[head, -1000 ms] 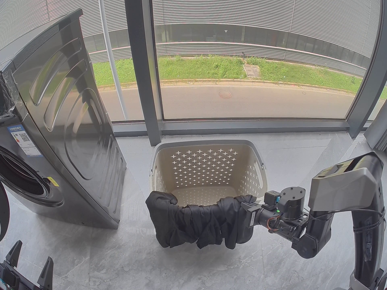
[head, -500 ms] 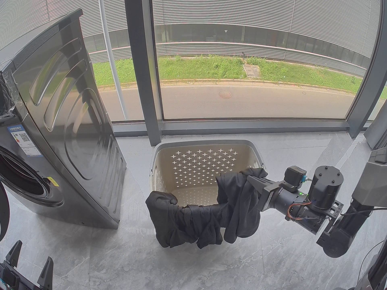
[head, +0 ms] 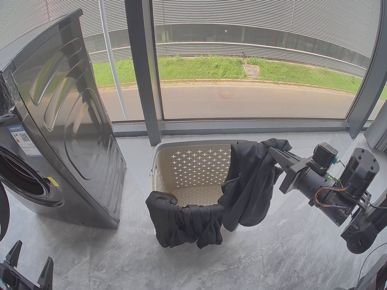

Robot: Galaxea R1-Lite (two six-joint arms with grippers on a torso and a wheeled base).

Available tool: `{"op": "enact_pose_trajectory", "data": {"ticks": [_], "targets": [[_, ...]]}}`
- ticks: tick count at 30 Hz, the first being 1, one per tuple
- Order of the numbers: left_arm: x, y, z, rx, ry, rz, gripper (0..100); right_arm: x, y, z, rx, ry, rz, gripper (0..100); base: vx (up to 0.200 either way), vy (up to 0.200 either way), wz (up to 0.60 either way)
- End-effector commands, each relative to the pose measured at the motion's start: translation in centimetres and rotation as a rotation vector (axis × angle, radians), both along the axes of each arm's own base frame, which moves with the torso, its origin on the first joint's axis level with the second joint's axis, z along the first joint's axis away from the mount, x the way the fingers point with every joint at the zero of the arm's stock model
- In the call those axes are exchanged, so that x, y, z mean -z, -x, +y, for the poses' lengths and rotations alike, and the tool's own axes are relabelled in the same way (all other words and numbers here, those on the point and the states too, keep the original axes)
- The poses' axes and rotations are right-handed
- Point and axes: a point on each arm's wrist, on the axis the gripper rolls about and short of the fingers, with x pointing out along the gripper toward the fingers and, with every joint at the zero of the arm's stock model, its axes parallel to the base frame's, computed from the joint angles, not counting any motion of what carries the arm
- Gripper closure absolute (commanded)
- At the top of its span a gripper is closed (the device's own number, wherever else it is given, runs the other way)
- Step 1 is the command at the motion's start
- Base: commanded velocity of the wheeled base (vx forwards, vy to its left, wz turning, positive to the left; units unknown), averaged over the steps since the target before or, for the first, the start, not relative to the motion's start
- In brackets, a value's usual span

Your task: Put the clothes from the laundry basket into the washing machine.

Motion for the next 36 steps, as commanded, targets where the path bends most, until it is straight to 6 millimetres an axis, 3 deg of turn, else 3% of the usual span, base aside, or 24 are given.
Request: {"op": "enact_pose_trajectory", "data": {"ticks": [1, 13, 36], "targets": [[0.5, 0.0, 0.0, 0.000, 0.001, 0.000, 0, -1.4, 0.7, -0.6, 0.048, -0.003, -0.029, 100, 0.000, 0.000, 0.00], [0.5, 0.0, 0.0, 0.000, 0.001, 0.000, 0, -4.1, 2.3, -1.6, 0.144, -0.007, -0.011, 100, 0.000, 0.000, 0.00], [0.5, 0.0, 0.0, 0.000, 0.001, 0.000, 0, -3.5, 2.4, -1.7, 0.145, 0.002, 0.007, 100, 0.000, 0.000, 0.00]]}}
